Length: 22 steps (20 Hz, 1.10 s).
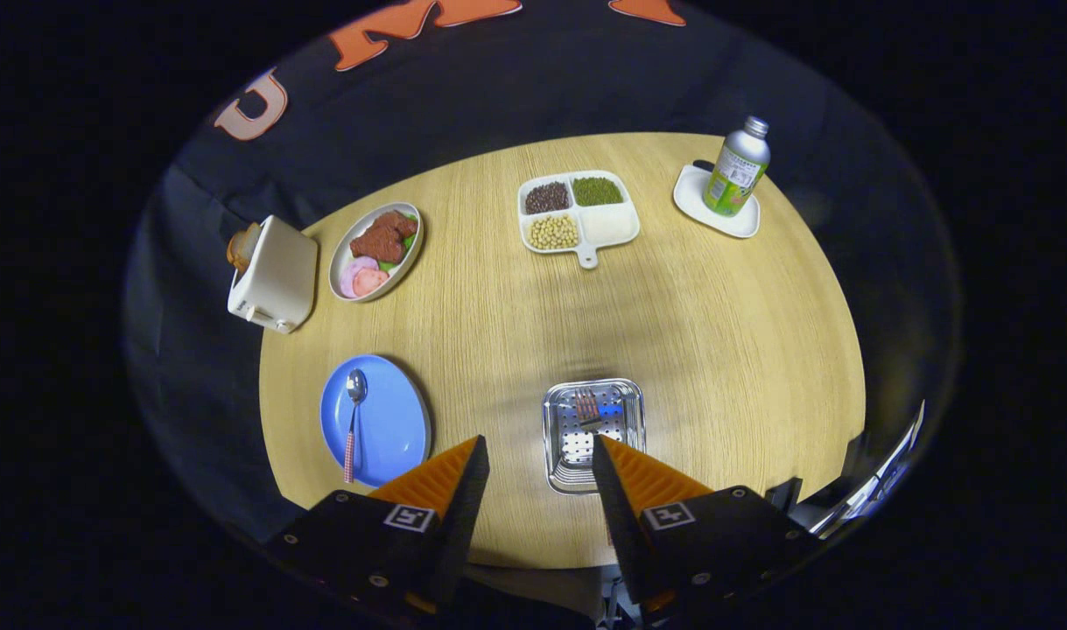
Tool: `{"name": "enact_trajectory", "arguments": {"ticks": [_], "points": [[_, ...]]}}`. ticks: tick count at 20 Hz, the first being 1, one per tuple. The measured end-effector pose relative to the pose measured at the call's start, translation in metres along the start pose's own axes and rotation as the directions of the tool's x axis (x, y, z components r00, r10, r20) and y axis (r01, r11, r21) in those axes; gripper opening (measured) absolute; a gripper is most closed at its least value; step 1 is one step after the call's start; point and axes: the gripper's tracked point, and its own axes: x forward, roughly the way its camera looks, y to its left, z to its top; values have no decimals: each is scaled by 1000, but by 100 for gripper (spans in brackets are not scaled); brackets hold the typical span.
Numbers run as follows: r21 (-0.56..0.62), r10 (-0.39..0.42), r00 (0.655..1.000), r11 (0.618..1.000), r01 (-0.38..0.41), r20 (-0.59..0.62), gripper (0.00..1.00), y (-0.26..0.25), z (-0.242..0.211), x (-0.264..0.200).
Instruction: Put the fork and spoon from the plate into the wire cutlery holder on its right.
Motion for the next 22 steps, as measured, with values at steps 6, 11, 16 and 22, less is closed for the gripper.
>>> {"name": "enact_trajectory", "arguments": {"ticks": [6, 11, 16, 22], "points": [[23, -4, 947, 1000, -3, 321, 94, 20, 47, -24], [-4, -22, 840, 1000, 29, 542, 94, 33, 77, -50], [-64, -58, 699, 987, 146, 713, 94, 46, 99, -73], [-182, 54, 673, 976, 121, 738, 94, 120, 89, -72]]}}
